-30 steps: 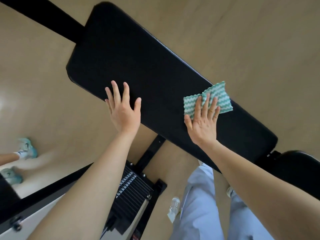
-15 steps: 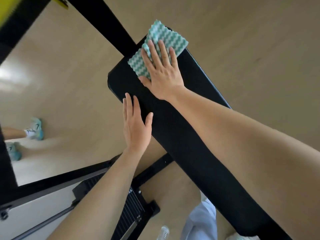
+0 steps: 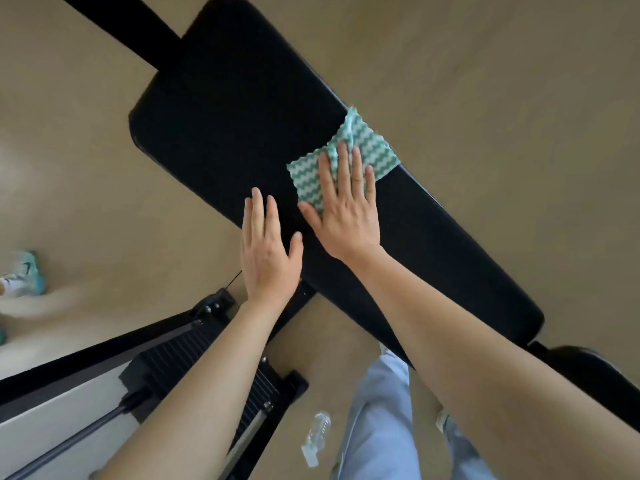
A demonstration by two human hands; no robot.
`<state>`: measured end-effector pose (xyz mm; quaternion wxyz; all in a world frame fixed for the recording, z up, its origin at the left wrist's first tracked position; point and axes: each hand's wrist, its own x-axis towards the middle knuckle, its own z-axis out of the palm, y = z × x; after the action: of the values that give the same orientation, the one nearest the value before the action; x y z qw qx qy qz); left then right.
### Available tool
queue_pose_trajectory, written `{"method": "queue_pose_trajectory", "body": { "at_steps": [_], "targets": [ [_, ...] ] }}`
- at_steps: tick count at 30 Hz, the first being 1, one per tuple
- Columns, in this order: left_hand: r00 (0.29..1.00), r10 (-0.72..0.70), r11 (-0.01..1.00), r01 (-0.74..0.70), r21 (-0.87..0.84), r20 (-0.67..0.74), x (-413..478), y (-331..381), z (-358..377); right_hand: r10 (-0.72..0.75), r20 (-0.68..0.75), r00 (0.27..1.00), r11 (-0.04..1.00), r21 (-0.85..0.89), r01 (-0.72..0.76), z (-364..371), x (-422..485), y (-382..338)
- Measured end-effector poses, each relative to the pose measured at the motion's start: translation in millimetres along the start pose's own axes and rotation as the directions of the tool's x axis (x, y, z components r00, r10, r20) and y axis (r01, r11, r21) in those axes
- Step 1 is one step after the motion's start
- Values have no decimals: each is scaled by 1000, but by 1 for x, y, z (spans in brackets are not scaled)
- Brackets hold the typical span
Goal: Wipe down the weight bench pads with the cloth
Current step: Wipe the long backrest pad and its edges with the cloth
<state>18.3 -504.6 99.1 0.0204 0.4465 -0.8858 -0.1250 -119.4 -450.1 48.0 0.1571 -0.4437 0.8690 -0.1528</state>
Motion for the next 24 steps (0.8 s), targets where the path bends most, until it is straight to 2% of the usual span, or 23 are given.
{"method": "queue_pose_trajectory", "body": {
  "at_steps": [3,7,12,19,24],
  "targets": [
    [989,92,990,-104,96,113,-28,33,16,166,25,986,986,27,-166,7,-38,54],
    [933,220,946,-275,172,284,-66,77,48,309,54,950,949,48,-312,22,-97,125],
    [888,172,882,-331,335,426,-100,111,86,403,79,912,906,105,-409,41,-151,177],
    [913,114,828,-305,470,391,-113,122,110,531,174,829,803,207,-559,60,-215,234],
    [918,117,827,-302,475,379,-115,119,113,662,227,714,646,311,-697,73,-266,269]
  ]
}}
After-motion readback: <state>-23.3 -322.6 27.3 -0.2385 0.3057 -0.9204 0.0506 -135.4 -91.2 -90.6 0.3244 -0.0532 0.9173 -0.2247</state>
